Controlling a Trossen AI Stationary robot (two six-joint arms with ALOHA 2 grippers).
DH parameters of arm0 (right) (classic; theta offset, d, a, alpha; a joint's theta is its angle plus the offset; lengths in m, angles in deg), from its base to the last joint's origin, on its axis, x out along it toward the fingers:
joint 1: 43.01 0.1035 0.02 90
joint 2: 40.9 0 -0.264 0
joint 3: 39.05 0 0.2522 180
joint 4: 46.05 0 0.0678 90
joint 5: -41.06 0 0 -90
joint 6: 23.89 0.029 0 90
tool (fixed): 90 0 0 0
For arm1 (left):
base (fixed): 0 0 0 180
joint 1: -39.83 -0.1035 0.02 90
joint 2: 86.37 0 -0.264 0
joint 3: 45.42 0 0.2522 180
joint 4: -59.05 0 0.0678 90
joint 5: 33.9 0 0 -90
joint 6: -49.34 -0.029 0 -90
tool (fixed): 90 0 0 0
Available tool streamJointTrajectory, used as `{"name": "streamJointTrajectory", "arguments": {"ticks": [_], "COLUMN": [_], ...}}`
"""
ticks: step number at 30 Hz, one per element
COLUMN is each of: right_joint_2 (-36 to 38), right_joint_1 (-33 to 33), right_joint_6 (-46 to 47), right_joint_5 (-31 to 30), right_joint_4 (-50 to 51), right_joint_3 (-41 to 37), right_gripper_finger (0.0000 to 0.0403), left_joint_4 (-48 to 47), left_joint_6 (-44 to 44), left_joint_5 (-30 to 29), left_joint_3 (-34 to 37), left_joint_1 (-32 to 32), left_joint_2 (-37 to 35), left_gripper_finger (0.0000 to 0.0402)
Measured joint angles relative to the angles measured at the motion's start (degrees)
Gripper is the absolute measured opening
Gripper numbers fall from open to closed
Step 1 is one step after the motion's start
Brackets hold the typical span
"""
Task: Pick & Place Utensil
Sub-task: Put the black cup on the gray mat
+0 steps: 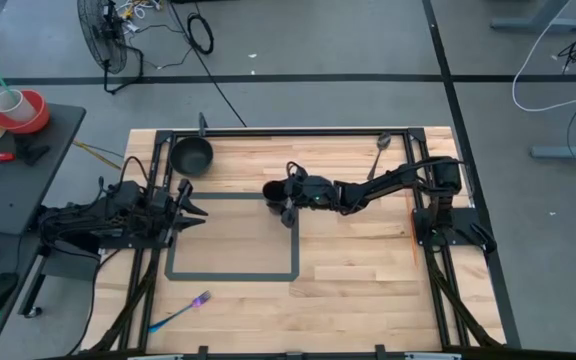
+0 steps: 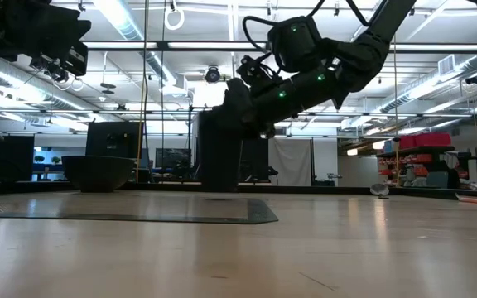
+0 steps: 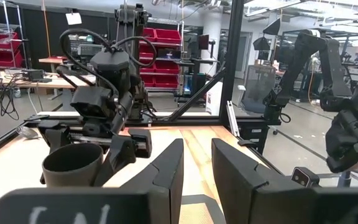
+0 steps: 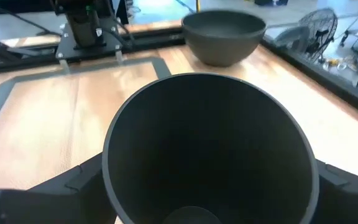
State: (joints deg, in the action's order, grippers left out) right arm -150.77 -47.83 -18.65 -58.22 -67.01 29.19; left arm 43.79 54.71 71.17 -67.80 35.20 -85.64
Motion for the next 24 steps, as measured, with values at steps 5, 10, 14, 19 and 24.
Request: {"name": "streamJointTrajectory", "arguments": {"ticks": [5,10,14,19,24], "right_joint_2": [0.0,0.0,0.0,0.0,0.0], "right_joint_1": [0.2,0.3,0.3,0.3,0.3], "right_joint_6": [0.2,0.1,0.1,0.0,-0.3], "right_joint_5": [1.5,1.8,1.8,1.8,3.2], "right_joint_4": [0.4,0.6,1.5,2.3,2.9], "right_joint_3": [0.0,0.0,0.0,0.0,0.0], "right_gripper_finger": [0.0340,0.0351,0.0368,0.0386,0.0398], "left_joint_4": [0.0,0.0,0.0,0.0,0.0], "left_joint_6": [0.0,0.0,0.0,0.0,0.0], "left_joint_5": [0.0,0.0,0.0,0.0,0.0], "left_joint_3": [0.0,0.0,0.0,0.0,0.0], "left_joint_1": [0.0,0.0,0.0,0.0,0.0], "left_joint_2": [0.0,0.0,0.0,0.0,0.0], "left_gripper_finger": [0.0087,0.0087,0.0087,0.0087,0.0087]}}
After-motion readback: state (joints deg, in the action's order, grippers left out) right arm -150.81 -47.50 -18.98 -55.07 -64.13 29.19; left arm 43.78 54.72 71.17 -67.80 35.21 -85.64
